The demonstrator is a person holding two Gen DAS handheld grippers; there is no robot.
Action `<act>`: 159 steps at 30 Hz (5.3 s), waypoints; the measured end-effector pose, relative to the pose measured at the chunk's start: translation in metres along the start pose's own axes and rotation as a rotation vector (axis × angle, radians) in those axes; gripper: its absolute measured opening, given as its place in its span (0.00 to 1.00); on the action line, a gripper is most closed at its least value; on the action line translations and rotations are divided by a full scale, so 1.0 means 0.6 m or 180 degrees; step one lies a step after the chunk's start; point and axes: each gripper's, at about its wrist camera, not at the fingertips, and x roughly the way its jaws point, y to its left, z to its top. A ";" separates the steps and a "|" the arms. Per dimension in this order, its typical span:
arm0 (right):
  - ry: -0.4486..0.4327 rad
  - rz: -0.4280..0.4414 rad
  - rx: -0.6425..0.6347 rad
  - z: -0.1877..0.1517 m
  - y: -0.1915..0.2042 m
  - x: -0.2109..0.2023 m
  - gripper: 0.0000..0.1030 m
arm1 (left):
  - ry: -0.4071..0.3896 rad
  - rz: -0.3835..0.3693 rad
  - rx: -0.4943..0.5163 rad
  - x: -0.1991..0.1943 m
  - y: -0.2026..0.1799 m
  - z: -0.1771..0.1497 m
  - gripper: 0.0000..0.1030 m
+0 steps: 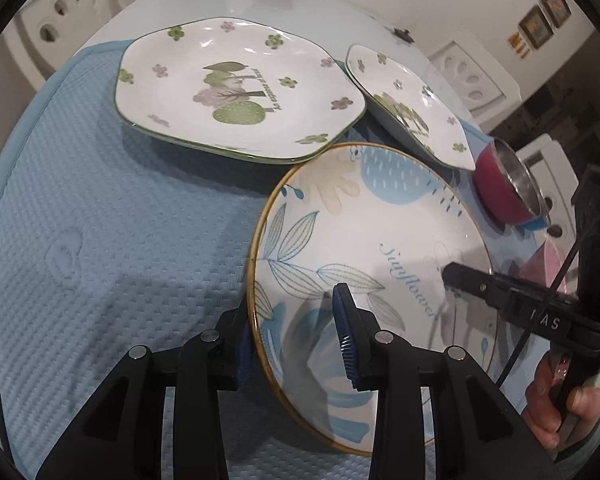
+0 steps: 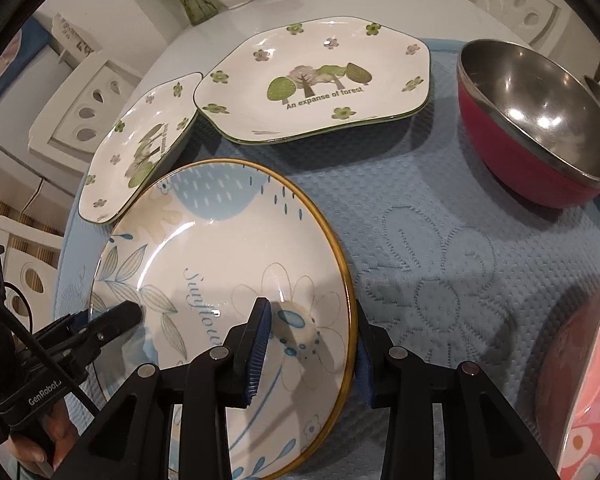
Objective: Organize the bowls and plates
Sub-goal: 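Slide the held round plate to the mat edge and open the left tool, then move the left tool to the larger hexagonal forest-print plate, then grasp the hexagonal plate's rim with the left tool and lift it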
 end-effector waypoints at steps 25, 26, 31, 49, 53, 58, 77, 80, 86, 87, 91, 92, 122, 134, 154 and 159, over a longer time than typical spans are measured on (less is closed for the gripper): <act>-0.0069 0.0187 -0.0370 -0.081 0.151 -0.093 0.36 | -0.0403 0.0439 -0.0143 -0.185 0.049 -0.095 0.31; -0.0060 0.0202 -0.0387 -0.088 0.157 -0.096 0.36 | -0.0410 0.0454 -0.0153 -0.191 0.053 -0.103 0.31; -0.0040 0.0182 -0.0490 -0.123 0.176 -0.099 0.36 | -0.0396 0.0506 -0.0248 -0.197 0.069 -0.137 0.31; 0.0060 -0.0009 -0.0340 -0.180 0.173 -0.015 0.36 | -0.0401 0.0699 -0.0288 -0.127 0.100 -0.180 0.31; 0.0030 -0.0021 -0.0375 -0.180 0.174 -0.017 0.36 | -0.0409 0.0773 -0.0271 -0.131 0.102 -0.172 0.31; -0.0120 -0.0088 -0.0379 -0.193 0.154 -0.070 0.36 | -0.0615 0.1043 -0.0241 -0.189 0.105 -0.175 0.31; -0.1043 -0.0068 -0.0237 -0.294 0.055 -0.396 0.65 | -0.1285 0.0660 0.0662 -0.382 -0.200 -0.230 0.35; -0.1077 -0.0071 -0.0231 -0.315 0.041 -0.425 0.65 | -0.1375 0.0731 0.0955 -0.400 -0.253 -0.253 0.35; -0.1163 -0.0122 -0.0177 -0.363 -0.004 -0.479 0.66 | -0.1453 0.0750 0.1157 -0.423 -0.330 -0.276 0.35; -0.1174 -0.0097 -0.0137 -0.370 -0.014 -0.487 0.66 | -0.1459 0.0741 0.1154 -0.423 -0.339 -0.277 0.35; -0.1227 -0.0012 -0.0030 -0.395 -0.046 -0.514 0.67 | -0.1465 0.0704 0.1171 -0.428 -0.379 -0.287 0.35; -0.1239 -0.0012 -0.0029 -0.399 -0.049 -0.518 0.67 | -0.1484 0.0715 0.1189 -0.430 -0.389 -0.292 0.36; -0.1323 0.0200 0.0417 -0.353 -0.119 -0.514 0.72 | -0.1471 0.0911 0.1351 -0.419 -0.397 -0.252 0.62; -0.1050 0.0221 0.0147 -0.247 -0.009 -0.404 0.72 | -0.1194 0.0672 0.0738 -0.371 -0.237 -0.115 0.64; -0.0166 0.0442 0.0639 0.039 0.096 -0.068 0.72 | -0.0601 0.0419 0.0122 -0.179 0.083 0.155 0.75; -0.0054 0.0420 0.0731 0.100 0.108 0.005 0.71 | -0.0389 0.0207 0.0140 -0.088 0.132 0.219 0.75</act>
